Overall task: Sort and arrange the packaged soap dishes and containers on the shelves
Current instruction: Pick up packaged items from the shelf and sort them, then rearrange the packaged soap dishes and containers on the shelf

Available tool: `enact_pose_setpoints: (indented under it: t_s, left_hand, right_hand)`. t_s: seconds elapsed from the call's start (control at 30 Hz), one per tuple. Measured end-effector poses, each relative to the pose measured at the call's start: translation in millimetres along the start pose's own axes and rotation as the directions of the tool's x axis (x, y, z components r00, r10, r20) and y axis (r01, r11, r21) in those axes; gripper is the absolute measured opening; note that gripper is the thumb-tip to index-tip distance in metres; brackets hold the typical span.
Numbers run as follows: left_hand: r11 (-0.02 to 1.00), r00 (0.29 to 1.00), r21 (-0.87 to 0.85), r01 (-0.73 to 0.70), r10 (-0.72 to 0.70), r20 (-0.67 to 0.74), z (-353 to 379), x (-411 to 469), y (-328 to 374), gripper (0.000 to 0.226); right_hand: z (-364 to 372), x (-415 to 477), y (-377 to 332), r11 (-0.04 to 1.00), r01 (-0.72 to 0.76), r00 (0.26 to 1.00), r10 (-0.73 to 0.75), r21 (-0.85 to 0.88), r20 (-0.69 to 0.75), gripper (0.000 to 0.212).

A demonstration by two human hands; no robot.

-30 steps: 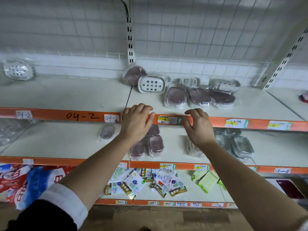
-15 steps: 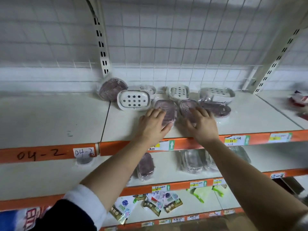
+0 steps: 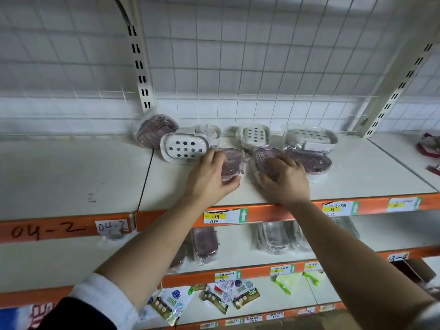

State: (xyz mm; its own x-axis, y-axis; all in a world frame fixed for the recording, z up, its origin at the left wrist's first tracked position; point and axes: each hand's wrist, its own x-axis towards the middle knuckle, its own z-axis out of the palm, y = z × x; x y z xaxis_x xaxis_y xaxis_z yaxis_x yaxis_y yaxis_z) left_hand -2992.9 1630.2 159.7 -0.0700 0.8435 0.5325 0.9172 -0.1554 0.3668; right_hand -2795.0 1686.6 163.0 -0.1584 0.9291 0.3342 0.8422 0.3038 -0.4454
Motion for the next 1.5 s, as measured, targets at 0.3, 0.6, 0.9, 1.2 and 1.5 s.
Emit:
enact_pose_setpoints:
  t_s: [0.3,0.6,0.9,1.2,1.5]
  left_hand:
    - [1.000,0.995,-0.012,-0.014,0.013,-0.096,-39,-38,23,0.049]
    - [1.000,0.994,-0.018,0.006,-0.008,-0.111,-69,-123,50,0.055]
    - [0.996,0.992,-0.002,0.090,-0.090,-0.094,-88,-215,57,0.057]
    - [0.978,0.978,0.048,0.204,-0.205,0.021,-48,-289,9,0.058]
    - [0.916,0.915,0.064,0.395,-0.399,0.058,40,-293,-80,0.054]
  right_hand:
    - [-29,-39,-1,0.984,0.118,0.989,-0.104,0.133,-0.108,0.035]
    - [-62,-116,12,0.961,0.239,0.969,-0.225,0.142,-0.106,0.037]
    - [-57,-207,9,0.903,0.379,0.925,-0.362,0.201,-0.117,0.053]
    - [16,-244,25,0.929,0.246,0.953,-0.284,0.277,0.105,0.045]
    - [122,-221,42,0.954,0.138,0.972,-0.182,0.266,0.149,0.038]
